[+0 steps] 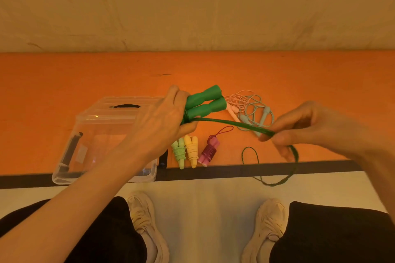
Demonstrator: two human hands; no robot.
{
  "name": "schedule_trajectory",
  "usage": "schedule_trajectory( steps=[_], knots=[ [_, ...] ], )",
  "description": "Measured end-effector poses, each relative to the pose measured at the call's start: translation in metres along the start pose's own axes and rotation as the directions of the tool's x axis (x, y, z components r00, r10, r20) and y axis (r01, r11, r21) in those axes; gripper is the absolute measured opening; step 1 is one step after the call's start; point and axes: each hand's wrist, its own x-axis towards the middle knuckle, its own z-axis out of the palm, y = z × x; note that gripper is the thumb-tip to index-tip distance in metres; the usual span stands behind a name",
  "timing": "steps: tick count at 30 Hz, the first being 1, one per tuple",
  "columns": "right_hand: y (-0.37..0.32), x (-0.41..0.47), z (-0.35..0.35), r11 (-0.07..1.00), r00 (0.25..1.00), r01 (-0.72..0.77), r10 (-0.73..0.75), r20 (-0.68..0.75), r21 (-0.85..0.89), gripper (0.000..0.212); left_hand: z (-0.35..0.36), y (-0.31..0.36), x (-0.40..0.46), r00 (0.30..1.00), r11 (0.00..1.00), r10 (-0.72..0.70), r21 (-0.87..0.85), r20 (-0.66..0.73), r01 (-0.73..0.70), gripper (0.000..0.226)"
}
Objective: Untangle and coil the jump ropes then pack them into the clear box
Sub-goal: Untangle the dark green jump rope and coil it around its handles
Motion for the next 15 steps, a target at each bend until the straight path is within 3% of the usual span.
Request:
schedule_trajectory(
  steps=[3, 5, 8, 11, 15],
  knots=[
    [0.002, -0.008, -0.015, 0.999, 0.991, -0.003, -0.004, -0.132, -0.054, 0.054, -0.001, -0.002, 0.000, 1.000, 0.999, 0.019, 0.039, -0.007, -0.019, 0.059],
    [0.004, -0.008, -0.018, 0.994, 0.951, 0.062, -0.085, -0.297, -0.088, 0.044, 0.003, 0.001, 0.001, 0.999, 0.998, 0.034, 0.046, -0.002, -0.034, 0.064],
    [-0.003, 0.002, -0.012, 0.983, 0.868, 0.143, -0.180, -0.464, -0.114, 0.009, 0.006, 0.009, 0.000, 0.996, 0.992, 0.085, 0.092, 0.013, -0.086, 0.061],
    [-0.008, 0.017, -0.011, 0.972, 0.793, 0.173, -0.233, -0.563, -0.160, 0.007, 0.011, 0.014, 0.000, 0.990, 0.979, 0.140, 0.149, -0.007, -0.137, 0.057],
    [-0.006, 0.042, -0.013, 0.960, 0.726, 0.183, -0.278, -0.629, -0.214, 0.011, 0.017, 0.016, 0.001, 0.987, 0.985, 0.164, 0.052, -0.006, -0.163, 0.062]
  ],
)
